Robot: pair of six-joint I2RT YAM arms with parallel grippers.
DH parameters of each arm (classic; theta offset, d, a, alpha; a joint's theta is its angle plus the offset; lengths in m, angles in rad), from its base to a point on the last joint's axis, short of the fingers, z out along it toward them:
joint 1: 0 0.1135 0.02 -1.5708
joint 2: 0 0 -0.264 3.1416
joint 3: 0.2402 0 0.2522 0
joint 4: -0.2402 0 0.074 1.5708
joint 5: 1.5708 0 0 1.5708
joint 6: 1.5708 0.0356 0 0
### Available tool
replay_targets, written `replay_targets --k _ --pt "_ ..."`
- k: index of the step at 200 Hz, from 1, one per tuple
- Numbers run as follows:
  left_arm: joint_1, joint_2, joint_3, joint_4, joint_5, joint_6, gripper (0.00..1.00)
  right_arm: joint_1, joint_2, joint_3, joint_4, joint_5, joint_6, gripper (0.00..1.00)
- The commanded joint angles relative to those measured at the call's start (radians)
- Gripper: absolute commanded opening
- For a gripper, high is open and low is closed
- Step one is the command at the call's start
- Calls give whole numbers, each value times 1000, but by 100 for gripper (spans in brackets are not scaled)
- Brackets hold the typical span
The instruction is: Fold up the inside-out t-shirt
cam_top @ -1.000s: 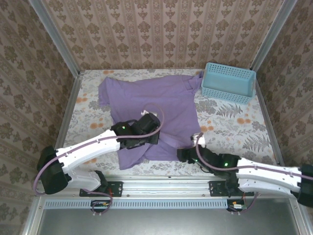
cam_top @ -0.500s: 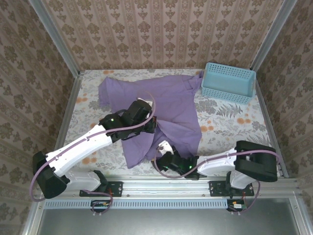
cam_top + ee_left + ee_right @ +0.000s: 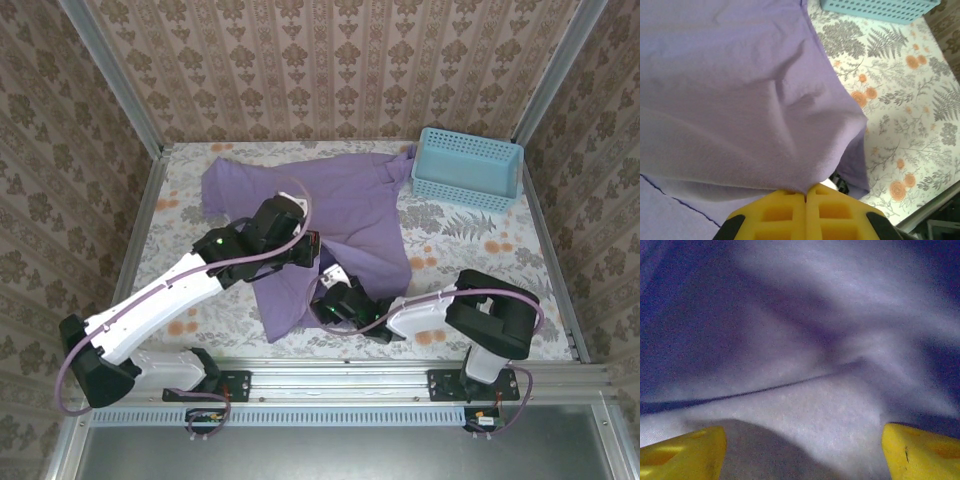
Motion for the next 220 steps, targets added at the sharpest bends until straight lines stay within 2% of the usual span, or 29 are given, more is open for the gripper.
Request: replay_targets --k 1,37,61,97,136,159,192,200,220 --pt "8 -35 64 -34 12 42 0 -6 53 73 -37 -18 -49 82" --pt "7 -54 113 -63 15 54 0 -58 84 105 5 69 -25 82" --pt "6 -78 139 -76 7 57 0 -105 81 119 54 66 -12 82" --pt "6 -105 190 -64 21 58 0 -154 163 264 -20 75 4 83" --pt "-10 -98 272 -80 19 67 0 -219 248 397 -99 55 127 85" --pt "-19 -98 300 -80 1 67 0 -261 292 488 -180 47 209 87" --pt "-41 -94 330 -71 -38 62 0 -316 391 694 -425 20 321 90" --pt "-50 -93 341 -69 -48 64 0 -327 420 745 -481 8 347 100" --pt "-77 -83 379 -64 -71 69 0 -345 491 869 -601 0 382 100"
